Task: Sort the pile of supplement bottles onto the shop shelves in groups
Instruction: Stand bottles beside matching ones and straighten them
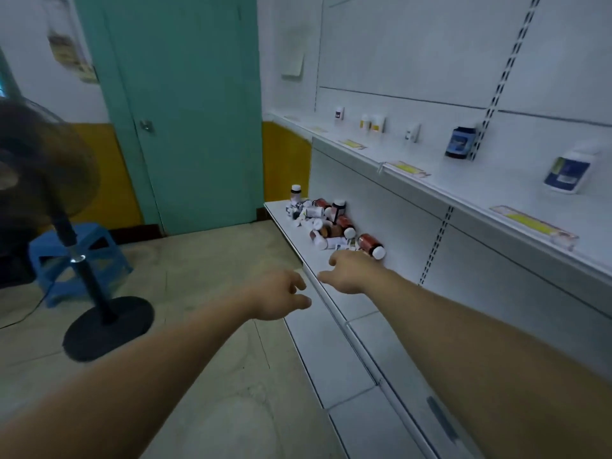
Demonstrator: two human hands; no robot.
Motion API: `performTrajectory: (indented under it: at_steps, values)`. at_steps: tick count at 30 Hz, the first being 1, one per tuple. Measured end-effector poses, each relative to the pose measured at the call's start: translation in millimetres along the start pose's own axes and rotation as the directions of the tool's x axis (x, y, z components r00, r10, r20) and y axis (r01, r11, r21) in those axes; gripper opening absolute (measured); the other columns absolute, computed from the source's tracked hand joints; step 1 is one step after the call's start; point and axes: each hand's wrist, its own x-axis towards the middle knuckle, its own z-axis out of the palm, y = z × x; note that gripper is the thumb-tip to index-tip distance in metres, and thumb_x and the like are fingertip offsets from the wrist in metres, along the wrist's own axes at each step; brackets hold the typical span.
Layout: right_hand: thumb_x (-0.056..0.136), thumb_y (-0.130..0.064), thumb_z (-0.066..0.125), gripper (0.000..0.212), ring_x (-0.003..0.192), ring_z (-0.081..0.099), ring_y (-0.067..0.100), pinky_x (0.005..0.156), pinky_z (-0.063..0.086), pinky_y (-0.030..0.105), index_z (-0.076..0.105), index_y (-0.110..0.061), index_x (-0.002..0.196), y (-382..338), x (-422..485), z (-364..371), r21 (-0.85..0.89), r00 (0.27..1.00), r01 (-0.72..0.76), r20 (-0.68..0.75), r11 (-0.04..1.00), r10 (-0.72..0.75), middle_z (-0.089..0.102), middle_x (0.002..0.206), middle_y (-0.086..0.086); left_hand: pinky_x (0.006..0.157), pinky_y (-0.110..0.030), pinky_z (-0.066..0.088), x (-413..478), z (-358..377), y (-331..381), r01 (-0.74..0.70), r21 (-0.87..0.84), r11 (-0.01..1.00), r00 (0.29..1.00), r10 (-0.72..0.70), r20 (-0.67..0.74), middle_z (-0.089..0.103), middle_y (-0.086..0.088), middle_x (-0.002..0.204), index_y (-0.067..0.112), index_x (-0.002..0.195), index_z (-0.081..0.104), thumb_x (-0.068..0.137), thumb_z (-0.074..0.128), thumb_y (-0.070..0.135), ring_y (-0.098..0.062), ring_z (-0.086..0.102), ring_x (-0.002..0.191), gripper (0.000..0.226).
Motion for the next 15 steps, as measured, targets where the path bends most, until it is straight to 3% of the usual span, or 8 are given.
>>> performTrajectory:
  at_steps: [3,7,12,15]
  values:
    - [0.093,-0.051,0.048,0.061,0.129,0.045,0.028,0.099,0.041,0.037,0.043,-0.014,0.141,-4.3,46.6,-5.1,0.026,0.999,-0.04,0.019,0.999,0.039,0.044,0.146,0.011,0.099,-0.037,0.045,48.0,-19.3,-24.3,-0.015,-0.018,1.0,0.999,0.015,0.041,0.055,-0.004,0.13,0.018,0.133,0.051,0.09,0.057,0.043,-0.02,0.056,0.112,0.05]
    - [0.094,-0.048,0.048,0.065,0.126,0.047,0.029,0.101,0.043,0.036,0.032,-0.015,0.148,4.0,111.3,-1.6,0.074,0.996,-0.091,0.025,0.993,0.09,0.045,0.145,0.013,0.097,-0.031,0.044,113.4,-29.8,-47.1,-0.054,0.01,0.998,0.995,0.053,0.079,0.051,-0.002,0.136,0.021,0.135,0.048,0.091,0.056,0.045,-0.018,0.053,0.116,0.052]
    - [0.093,-0.049,0.049,0.053,0.109,0.055,0.029,0.087,0.047,0.034,0.052,-0.009,0.128,30.1,206.1,14.0,0.128,0.988,-0.156,0.032,0.979,0.153,0.056,0.128,0.014,0.094,-0.028,0.042,212.3,-30.4,-65.5,-0.089,0.066,0.994,0.988,0.08,0.131,0.049,-0.003,0.137,0.023,0.138,0.045,0.091,0.053,0.049,-0.019,0.052,0.116,0.054]
    - [0.091,-0.048,0.05,0.048,0.104,0.057,0.031,0.076,0.042,0.03,0.054,-0.01,0.12,53.0,273.3,22.8,0.206,0.98,-0.196,-0.001,0.959,0.2,0.059,0.121,0.013,0.097,-0.028,0.041,277.5,-33.3,-72.4,-0.112,0.1,0.989,0.989,0.101,0.105,0.049,-0.004,0.136,0.022,0.138,0.045,0.092,0.055,0.045,-0.02,0.05,0.118,0.052]
